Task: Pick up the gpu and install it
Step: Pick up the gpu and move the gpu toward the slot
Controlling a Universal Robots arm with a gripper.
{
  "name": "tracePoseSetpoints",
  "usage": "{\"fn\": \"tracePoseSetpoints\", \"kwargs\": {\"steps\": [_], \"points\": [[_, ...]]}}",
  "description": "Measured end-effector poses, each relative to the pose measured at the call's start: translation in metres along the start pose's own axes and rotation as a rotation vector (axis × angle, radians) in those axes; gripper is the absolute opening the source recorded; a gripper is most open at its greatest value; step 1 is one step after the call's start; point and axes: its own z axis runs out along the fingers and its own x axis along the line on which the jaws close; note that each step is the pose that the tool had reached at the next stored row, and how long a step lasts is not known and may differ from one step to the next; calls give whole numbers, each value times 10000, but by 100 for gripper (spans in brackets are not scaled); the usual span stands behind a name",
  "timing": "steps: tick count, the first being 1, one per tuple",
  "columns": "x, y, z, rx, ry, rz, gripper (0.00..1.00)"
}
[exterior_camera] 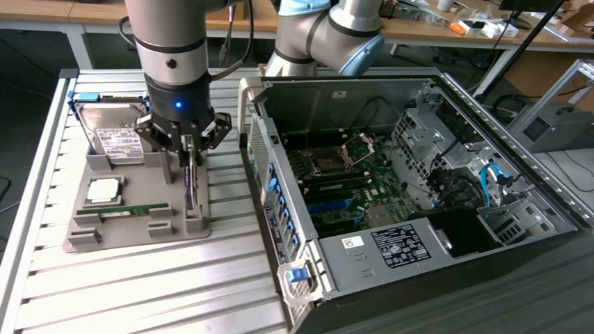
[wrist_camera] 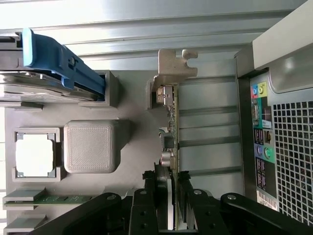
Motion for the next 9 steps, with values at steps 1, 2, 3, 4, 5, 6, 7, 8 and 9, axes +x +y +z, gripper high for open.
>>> {"fn": "tracePoseSetpoints", "kwargs": {"steps": [1,2,3,4,5,6,7,8,9], "points": [[0,0,-7,0,0,0,30],[0,1,-13,-1,-1,0,30],[-1,1,-21,0,0,0,30],[-1,1,-28,0,-1,0,30],[-1,2,-35,0,0,0,30],[-1,2,-42,0,0,0,30],[-1,2,-47,0,0,0,30],[-1,2,-53,-1,-1,0,30],[-1,3,-60,0,0,0,30]]}}
